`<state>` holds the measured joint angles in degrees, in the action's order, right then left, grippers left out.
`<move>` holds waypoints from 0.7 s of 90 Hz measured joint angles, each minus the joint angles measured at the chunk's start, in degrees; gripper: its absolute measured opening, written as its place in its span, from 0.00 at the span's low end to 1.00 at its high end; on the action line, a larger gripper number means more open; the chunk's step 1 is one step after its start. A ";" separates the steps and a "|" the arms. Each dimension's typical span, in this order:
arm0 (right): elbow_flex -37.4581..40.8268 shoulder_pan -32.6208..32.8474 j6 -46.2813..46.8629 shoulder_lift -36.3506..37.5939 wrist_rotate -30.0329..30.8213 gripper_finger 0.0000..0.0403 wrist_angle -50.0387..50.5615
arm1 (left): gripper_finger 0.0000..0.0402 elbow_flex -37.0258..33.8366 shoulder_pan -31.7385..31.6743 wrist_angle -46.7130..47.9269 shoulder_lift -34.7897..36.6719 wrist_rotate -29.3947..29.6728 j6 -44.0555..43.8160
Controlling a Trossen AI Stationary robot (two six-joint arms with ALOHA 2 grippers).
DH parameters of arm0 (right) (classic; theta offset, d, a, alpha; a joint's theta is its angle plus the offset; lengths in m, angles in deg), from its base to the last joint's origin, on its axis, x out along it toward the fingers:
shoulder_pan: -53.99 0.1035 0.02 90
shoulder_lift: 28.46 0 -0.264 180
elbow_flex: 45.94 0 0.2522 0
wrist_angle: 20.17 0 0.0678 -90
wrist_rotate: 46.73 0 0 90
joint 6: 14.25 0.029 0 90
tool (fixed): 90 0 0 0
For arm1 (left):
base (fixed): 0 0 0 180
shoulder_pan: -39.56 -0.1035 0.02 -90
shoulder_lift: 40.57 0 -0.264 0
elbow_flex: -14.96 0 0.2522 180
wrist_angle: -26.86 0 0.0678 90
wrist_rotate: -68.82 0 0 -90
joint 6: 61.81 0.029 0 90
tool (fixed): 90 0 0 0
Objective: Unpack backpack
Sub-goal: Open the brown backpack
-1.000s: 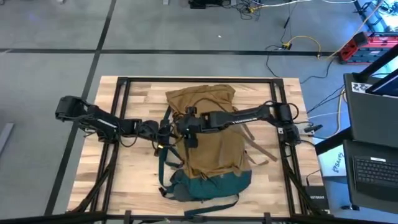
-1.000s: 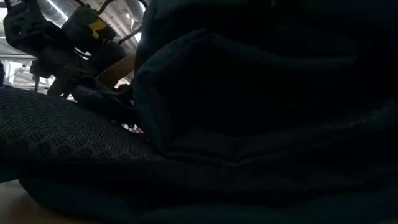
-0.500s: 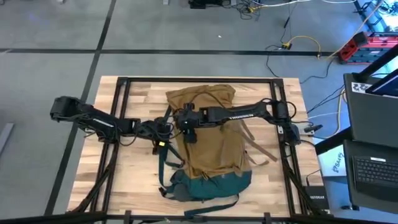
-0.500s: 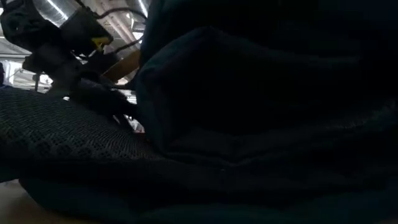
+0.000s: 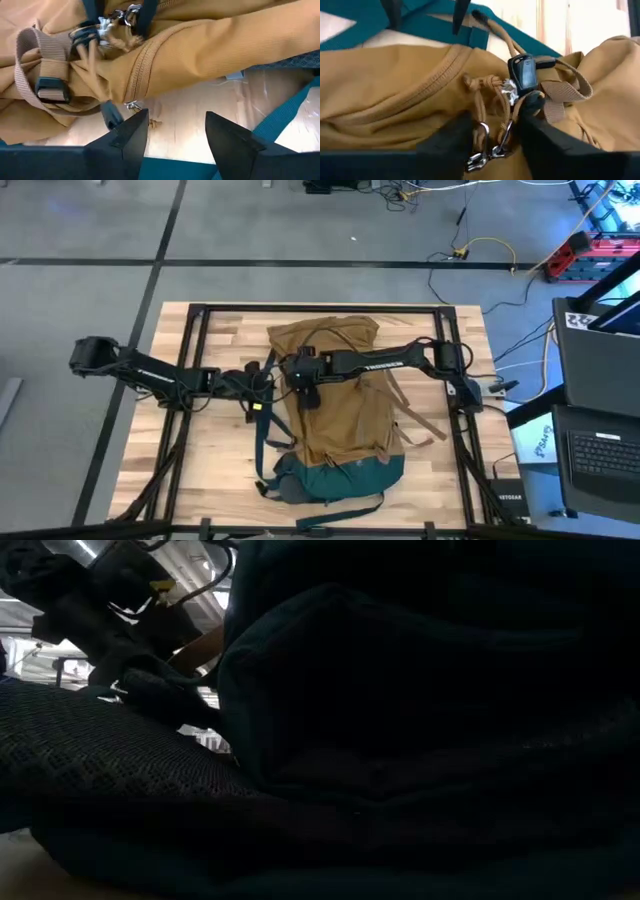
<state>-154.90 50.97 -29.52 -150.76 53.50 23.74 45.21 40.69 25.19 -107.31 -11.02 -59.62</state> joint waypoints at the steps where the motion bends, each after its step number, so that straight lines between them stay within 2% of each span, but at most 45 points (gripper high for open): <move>1: 0.00 0.00 0.00 0.00 0.08 0.24 0.08 | 0.45 0.00 0.00 -0.01 0.00 0.00 0.00; 8: -0.04 0.00 0.01 0.00 0.10 0.08 0.68 | 0.45 0.00 0.00 -0.43 0.00 0.00 0.24; 12: -0.04 0.04 0.02 0.00 0.11 0.04 1.10 | 0.45 0.00 0.00 -1.17 0.00 0.00 0.84; 37: -0.04 0.00 1.39 0.00 -0.98 0.02 1.27 | 0.45 0.00 -0.08 -13.31 0.46 0.00 5.43; 63: -0.73 0.83 2.57 0.00 -0.01 0.01 1.24 | 0.45 0.02 -1.44 -13.79 -0.05 -0.09 4.52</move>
<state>-155.62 51.80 -26.95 -150.76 53.49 24.99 45.23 39.25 11.40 -107.36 -11.12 -55.09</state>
